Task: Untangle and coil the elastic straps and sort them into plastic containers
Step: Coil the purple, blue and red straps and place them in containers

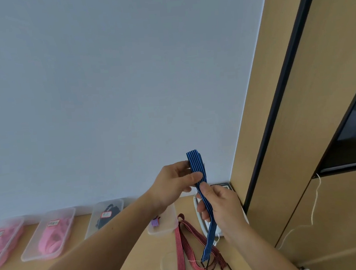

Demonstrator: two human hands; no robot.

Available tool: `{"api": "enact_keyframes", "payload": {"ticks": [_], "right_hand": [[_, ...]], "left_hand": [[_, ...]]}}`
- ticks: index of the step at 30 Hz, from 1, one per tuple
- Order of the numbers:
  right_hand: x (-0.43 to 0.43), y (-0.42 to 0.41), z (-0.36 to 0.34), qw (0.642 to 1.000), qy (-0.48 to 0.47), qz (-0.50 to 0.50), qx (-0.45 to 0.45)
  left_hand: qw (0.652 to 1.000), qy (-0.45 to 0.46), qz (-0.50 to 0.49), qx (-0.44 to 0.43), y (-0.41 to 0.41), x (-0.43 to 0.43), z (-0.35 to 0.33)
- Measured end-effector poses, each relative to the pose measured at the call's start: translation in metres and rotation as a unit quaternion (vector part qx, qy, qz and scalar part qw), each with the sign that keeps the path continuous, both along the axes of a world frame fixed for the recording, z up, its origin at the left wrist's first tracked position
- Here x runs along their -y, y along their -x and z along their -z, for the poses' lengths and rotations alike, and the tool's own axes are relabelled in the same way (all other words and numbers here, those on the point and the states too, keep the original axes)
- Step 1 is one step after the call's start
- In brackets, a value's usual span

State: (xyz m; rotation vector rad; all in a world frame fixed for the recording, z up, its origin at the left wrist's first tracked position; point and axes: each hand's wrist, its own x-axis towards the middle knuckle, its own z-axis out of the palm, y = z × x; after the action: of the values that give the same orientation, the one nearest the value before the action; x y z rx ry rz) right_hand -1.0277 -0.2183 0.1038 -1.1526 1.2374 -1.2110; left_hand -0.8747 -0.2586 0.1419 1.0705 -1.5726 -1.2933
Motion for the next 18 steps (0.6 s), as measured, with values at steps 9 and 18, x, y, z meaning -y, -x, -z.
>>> {"api": "enact_keyframes", "payload": {"ticks": [9,18], "right_hand": [[0.011,0.001,-0.019,1.000,0.010,-0.007,0.010],[0.011,-0.008,-0.019,0.999,0.000,-0.017,0.051]], "left_hand": [[0.907,0.290,-0.075,0.295,-0.010,0.003,0.012],[0.792,0.468,-0.132,0.369,-0.009,0.006,0.021]]}}
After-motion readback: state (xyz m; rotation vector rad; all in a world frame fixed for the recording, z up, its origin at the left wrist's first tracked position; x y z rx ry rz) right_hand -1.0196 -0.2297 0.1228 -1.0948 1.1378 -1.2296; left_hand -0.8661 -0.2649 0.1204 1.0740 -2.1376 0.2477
